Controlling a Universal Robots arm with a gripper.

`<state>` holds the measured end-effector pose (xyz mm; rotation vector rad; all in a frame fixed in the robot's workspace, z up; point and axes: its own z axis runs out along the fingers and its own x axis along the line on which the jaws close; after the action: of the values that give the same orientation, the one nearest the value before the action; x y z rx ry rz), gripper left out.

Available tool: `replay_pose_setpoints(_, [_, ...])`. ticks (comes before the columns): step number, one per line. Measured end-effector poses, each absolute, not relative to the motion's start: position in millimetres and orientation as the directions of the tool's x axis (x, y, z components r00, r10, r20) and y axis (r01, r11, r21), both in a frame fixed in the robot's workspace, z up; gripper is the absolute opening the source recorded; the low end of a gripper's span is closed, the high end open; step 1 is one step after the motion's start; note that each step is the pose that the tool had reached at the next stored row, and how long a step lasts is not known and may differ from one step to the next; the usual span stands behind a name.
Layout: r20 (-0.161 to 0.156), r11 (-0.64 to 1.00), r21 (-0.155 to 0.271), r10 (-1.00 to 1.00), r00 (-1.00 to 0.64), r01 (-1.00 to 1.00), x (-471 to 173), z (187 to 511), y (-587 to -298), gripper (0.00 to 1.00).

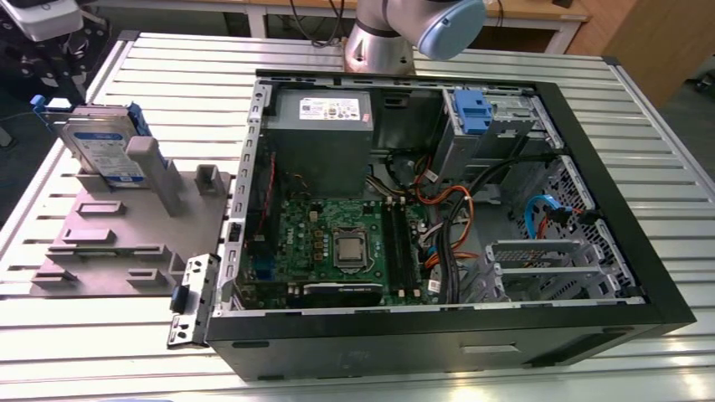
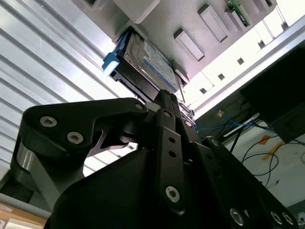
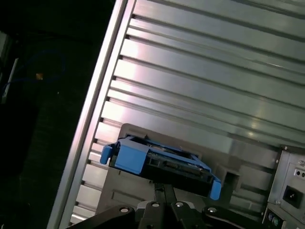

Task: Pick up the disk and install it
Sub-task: 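Pick up the disk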

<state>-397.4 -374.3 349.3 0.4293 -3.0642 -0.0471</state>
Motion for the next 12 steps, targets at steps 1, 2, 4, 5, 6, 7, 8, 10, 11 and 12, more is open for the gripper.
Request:
replay_pose_setpoints(1, [0.042,0.957,0.037,-0.288,-0.957,-0.286,-397.4,349.3,-374.3,0.11])
replay_pose_setpoints(2, [0.042,0.954,0.037,-0.300,-0.953,-0.298,-397.3,349.3,-374.3,0.11])
replay_pose_setpoints(4, [0.042,0.946,0.037,-0.325,-0.945,-0.323,-397.4,349.2,-374.3,0.11])
replay_pose_setpoints(5, [0.042,0.941,0.037,-0.338,-0.940,-0.336,-397.4,349.2,-374.3,0.11])
replay_pose_setpoints(6, [0.042,0.936,0.037,-0.351,-0.935,-0.350,-397.4,349.2,-374.3,0.11])
replay_pose_setpoints(7, [0.042,0.931,0.037,-0.365,-0.930,-0.363,-397.4,349.2,-374.3,0.11])
replay_pose_setpoints(8, [0.042,0.925,0.037,-0.379,-0.924,-0.378,-397.4,349.1,-374.3,0.11])
replay_pose_setpoints(10, [0.042,0.913,0.037,-0.408,-0.912,-0.407,-397.4,349.1,-374.3,0.11])
replay_pose_setpoints(11, [0.042,0.906,0.037,-0.422,-0.905,-0.421,-397.4,349.1,-374.3,0.11])
replay_pose_setpoints(12, [0.042,0.899,0.037,-0.437,-0.898,-0.436,-397.4,349.1,-374.3,0.11])
